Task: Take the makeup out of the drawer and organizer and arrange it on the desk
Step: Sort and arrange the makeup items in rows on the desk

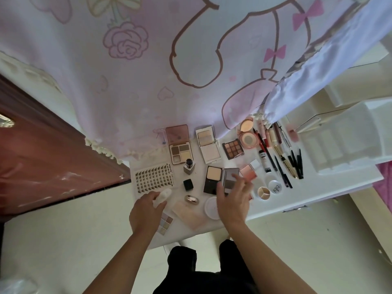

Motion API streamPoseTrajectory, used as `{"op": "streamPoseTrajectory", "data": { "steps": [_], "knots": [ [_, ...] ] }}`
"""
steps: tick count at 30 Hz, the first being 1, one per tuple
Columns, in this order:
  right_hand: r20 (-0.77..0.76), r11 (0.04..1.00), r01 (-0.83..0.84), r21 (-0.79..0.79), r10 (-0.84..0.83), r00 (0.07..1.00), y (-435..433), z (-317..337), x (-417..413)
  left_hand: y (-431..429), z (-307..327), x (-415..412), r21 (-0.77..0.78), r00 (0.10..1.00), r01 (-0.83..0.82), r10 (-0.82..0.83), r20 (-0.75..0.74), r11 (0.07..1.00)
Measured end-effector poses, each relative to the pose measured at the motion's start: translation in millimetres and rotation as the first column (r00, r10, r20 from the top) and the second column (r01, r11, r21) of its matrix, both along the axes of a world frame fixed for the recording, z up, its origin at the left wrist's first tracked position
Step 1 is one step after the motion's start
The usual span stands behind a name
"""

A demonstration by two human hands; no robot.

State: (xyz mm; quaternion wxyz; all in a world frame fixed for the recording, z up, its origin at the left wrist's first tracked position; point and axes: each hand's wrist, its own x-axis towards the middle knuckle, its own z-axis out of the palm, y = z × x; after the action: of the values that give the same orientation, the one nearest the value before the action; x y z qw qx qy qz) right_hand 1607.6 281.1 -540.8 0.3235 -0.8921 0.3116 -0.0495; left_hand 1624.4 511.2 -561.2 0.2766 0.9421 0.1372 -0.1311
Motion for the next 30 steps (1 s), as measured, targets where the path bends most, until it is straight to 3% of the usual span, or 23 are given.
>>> {"op": "streamPoseTrajectory", "data": {
  "steps": [2,4,8,13,17,21,25,27,30],
  "knots": [
    [-0.103,0.982,0.181,0.062,-0.174,0.979,-17,-3,-1,-2,0,-1,-0.008,1.000,-0.016,0.016,0.002,1.000],
    [-0.268,0.971,0.206,0.124,-0.167,0.949,-34,-10,1,-3,-1,-1,-0.005,1.000,-0.024,0.024,0.001,1.000],
    [-0.272,0.981,0.068,0.183,-0.016,0.962,-54,-23,8,-4,0,-2,0.000,0.999,-0.040,0.040,-0.008,0.999],
    [-0.342,0.994,-0.078,0.071,0.098,0.934,-65,-26,23,-6,1,-3,0.017,0.999,-0.042,0.042,-0.006,0.999],
    [-0.385,0.991,-0.065,0.115,0.105,0.917,-71,-23,24,-5,1,-2,0.021,1.000,0.000,0.000,-0.020,1.000],
    [-0.333,0.984,-0.067,0.165,0.119,0.935,-77,-14,14,-9,4,-7,0.155,0.990,0.131,-0.122,-0.065,0.979],
    [-0.218,0.973,-0.199,0.118,0.221,0.950,-91,19,10,-24,12,-20,0.247,0.954,0.204,-0.249,0.166,0.947],
    [-0.087,0.951,-0.276,0.138,0.289,0.953,-95,60,16,-32,12,-25,0.276,0.901,0.294,-0.362,0.240,0.915],
    [0.230,0.890,-0.345,0.297,0.284,0.931,-96,154,27,-47,23,-35,0.216,0.841,0.473,-0.511,0.178,0.854]
  ]
}}
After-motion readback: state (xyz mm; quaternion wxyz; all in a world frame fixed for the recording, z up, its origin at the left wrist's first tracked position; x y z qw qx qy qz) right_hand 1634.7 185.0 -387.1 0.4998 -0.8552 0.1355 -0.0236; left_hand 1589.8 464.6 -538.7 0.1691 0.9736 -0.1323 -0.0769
